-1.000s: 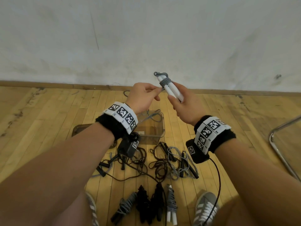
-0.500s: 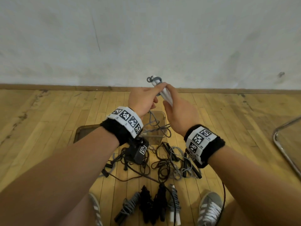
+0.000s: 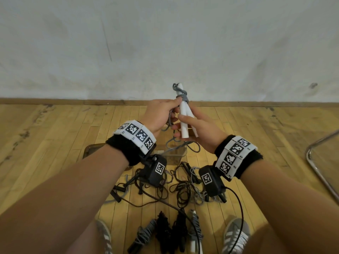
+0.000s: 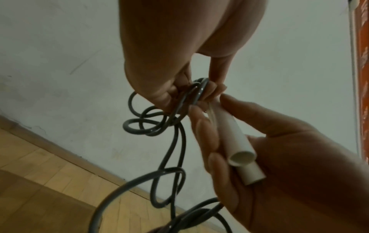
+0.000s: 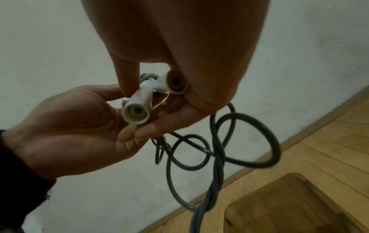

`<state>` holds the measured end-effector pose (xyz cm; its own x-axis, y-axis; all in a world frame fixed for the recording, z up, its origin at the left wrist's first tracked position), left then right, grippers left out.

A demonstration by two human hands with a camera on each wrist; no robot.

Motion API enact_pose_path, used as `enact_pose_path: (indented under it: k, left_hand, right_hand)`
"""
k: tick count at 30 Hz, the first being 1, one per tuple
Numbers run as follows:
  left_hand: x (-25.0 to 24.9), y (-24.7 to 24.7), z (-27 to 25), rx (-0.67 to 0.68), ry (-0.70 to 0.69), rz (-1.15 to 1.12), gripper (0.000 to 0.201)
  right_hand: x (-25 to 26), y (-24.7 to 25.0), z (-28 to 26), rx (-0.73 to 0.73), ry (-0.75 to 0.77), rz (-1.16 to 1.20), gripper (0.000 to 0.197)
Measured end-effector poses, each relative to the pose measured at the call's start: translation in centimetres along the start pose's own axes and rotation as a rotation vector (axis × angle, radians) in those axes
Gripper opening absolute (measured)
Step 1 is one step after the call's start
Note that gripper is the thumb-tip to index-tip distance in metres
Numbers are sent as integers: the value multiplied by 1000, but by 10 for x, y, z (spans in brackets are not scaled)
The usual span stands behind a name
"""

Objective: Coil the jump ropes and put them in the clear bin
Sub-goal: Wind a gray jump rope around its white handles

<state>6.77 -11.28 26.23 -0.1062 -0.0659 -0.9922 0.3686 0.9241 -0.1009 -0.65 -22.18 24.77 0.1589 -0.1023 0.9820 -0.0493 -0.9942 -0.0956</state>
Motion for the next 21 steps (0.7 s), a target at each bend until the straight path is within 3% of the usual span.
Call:
enact_pose_path:
  k: [4,8,12,17,21]
  left_hand:
    - [-3,1,-1,13,-25,61,33]
    - [-14,10,-1,-27,-174,329,37]
    - [-20,8,-3,-12,-263,515,22]
    - [-15,2,-2,37,-173,391,10]
    - [-7,1,1,34,-49,242,18]
  right_hand:
    - [6,6,-2,-20,55,-82,34]
    - [19,21,0,-89,137,-154,50]
    - [26,27,2,-162,215,-305,50]
    - [27,40,5,-319,282,-548,54]
    - [27,47,6,-407,291,-741,56]
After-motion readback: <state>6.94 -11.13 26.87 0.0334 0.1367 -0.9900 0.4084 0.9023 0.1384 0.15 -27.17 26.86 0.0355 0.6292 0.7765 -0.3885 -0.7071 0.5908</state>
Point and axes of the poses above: each hand's wrist, its own z-axis towards the middle knuckle, its own y-axis out of the back of the hand, x = y × z, the point moved 7 cm from there along z, towards the middle knuckle
